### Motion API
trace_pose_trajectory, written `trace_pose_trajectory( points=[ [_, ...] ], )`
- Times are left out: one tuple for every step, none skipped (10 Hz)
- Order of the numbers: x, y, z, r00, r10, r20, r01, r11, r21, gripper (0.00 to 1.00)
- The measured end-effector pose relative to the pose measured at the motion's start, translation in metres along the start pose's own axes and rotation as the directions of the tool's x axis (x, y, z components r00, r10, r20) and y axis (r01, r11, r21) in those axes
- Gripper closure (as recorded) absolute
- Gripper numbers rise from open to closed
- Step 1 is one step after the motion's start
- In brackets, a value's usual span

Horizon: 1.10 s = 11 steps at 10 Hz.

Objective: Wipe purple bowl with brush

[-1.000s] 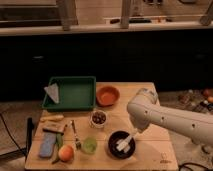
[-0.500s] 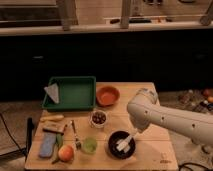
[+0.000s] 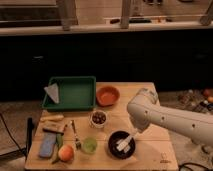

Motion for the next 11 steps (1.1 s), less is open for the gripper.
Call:
trace_pose_trajectory(
  points=[
    [0.0, 0.0, 0.0, 1.0, 0.0, 0.0, 0.0, 1.0, 0.0, 1.0],
    [0.0, 0.0, 0.0, 1.0, 0.0, 0.0, 0.0, 1.0, 0.0, 1.0],
    [0.0, 0.0, 0.0, 1.0, 0.0, 0.0, 0.0, 1.0, 0.0, 1.0],
    [0.0, 0.0, 0.0, 1.0, 0.0, 0.0, 0.0, 1.0, 0.0, 1.0],
    [0.0, -0.0001, 0.0, 1.0, 0.0, 0.0, 0.0, 1.0, 0.0, 1.0],
    [-0.0001, -0.0001, 0.0, 1.0, 0.0, 0.0, 0.0, 1.0, 0.0, 1.0],
    [-0.0001, -0.0002, 0.0, 1.0, 0.0, 0.0, 0.0, 1.0, 0.0, 1.0],
    [-0.0001, -0.0002, 0.0, 1.0, 0.0, 0.0, 0.0, 1.0, 0.0, 1.0],
    [-0.0002, -0.0003, 0.0, 1.0, -0.001, 0.0, 0.001, 1.0, 0.0, 1.0],
    [-0.0002, -0.0003, 0.0, 1.0, -0.001, 0.0, 0.001, 1.0, 0.0, 1.0],
    [-0.0002, -0.0003, 0.0, 1.0, -0.001, 0.0, 0.001, 1.0, 0.0, 1.0]
  ],
)
